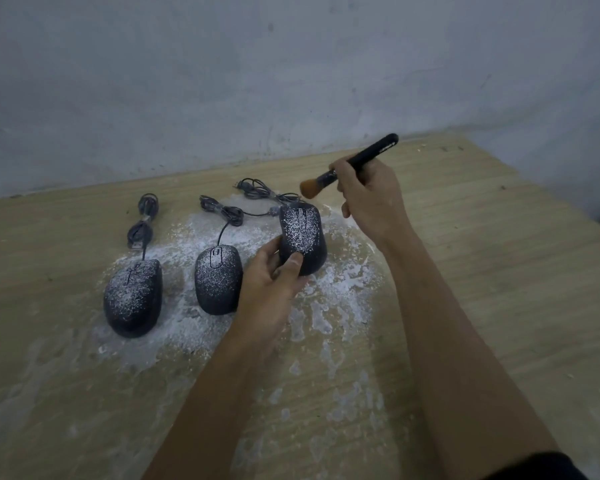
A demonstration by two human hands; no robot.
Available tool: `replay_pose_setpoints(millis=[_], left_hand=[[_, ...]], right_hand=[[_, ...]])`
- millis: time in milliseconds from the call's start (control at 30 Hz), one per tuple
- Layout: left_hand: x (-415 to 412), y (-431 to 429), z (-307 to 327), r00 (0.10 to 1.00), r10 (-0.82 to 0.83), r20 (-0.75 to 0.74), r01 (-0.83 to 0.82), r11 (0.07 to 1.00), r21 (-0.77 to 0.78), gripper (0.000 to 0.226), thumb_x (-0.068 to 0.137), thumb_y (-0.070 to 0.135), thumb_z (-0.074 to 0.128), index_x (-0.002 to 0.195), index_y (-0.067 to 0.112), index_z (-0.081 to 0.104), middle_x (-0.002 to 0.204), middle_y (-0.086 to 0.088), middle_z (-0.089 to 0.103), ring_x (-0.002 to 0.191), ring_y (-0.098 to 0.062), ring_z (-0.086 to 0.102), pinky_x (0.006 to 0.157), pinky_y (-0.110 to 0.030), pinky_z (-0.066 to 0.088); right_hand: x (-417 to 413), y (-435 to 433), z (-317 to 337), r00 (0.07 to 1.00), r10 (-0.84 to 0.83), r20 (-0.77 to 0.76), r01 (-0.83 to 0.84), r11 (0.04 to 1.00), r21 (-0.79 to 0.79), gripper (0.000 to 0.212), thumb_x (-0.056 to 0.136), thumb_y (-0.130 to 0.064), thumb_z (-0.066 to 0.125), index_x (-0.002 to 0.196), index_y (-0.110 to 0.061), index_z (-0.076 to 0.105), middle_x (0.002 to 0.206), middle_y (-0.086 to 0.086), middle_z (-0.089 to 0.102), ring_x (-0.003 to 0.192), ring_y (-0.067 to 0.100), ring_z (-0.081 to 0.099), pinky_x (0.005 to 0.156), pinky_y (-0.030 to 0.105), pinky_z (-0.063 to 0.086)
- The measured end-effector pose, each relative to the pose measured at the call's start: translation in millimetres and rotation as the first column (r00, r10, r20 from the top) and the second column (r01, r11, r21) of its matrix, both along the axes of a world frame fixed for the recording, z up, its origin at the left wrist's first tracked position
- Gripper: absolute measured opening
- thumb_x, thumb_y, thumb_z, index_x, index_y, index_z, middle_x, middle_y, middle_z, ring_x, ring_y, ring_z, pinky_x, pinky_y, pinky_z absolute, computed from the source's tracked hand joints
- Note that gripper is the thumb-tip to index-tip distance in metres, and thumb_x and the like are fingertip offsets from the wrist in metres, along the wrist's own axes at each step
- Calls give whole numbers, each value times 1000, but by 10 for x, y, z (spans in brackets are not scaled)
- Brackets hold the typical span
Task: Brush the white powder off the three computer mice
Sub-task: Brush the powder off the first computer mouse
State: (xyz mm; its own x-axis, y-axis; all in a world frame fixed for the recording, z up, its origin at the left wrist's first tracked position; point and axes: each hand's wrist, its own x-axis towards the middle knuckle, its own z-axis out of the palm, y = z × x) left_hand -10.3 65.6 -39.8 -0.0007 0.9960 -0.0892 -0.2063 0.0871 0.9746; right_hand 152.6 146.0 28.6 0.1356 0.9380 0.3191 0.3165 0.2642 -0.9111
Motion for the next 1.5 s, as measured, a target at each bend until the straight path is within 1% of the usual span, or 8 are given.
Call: replay_pose_setpoints(millis=[267,367,600,733,867,1000,1400,1500], left_hand=[[-8,7,8,1000,0,-6,0,1000,11,29,100,13,56,116,37,56,112,17,74,104,-6,71,80,-20,57],[-4,6,12,1000,11,4,-11,1000,9,28,100,14,56,117,35,56,113,14,74,104,-7,71,80,-20,57],[8,-4,36,999,21,39,-21,1000,-15,40,100,13,55,139,19,49,128,3,67,109,-9,69,84,-22,56],[3,-7,56,998,14,55,-13,1000,-21,35,100,12,54,134,21,52,128,2,67,110,-10,69,88,-25,56],[6,-15,67,998,9,59,-8,1000,-22,32,100,11,54,129,23,53,129,0,67,112,-12,68,90,-27,55],[5,-14,66,998,13,63,-11,1000,-25,39,100,11,54,138,18,49,131,-1,66,113,-13,68,90,-27,55],[4,-8,60,999,14,49,-13,1000,-19,31,100,12,55,128,25,52,129,0,66,110,-10,69,86,-25,56],[4,-12,69,999,12,51,-11,1000,-23,35,100,12,55,133,21,51,130,-1,66,111,-11,69,87,-26,55]], right_hand=[[80,-6,-2,997,22,-70,-23,999,-23,23,100,-22,59,91,-5,72,68,5,58,58,24,48,54,39,40],[72,-32,1,992,93,-86,-94,996,-10,25,94,-21,60,88,1,70,66,13,53,57,26,44,54,41,39],[92,-51,13,994,80,-78,-79,997,8,19,95,-17,59,81,-11,70,59,-1,52,57,23,44,54,40,38],[107,-38,21,992,74,-104,-73,997,13,19,99,-17,59,90,-8,72,62,-3,57,59,24,45,57,40,39],[60,-51,18,990,101,-96,-99,995,23,19,92,-21,57,78,-16,68,63,7,52,57,24,42,55,40,36],[42,-38,21,991,128,-50,-125,991,56,17,97,-22,60,84,-19,72,61,-8,58,55,15,49,54,34,39],[-8,-48,25,990,122,-68,-117,991,63,18,92,-28,61,81,-17,70,62,8,48,55,22,39,52,38,33],[-16,-70,44,988,149,-49,-145,987,66,17,88,-29,60,76,-19,68,56,-2,48,51,17,39,49,33,33]])
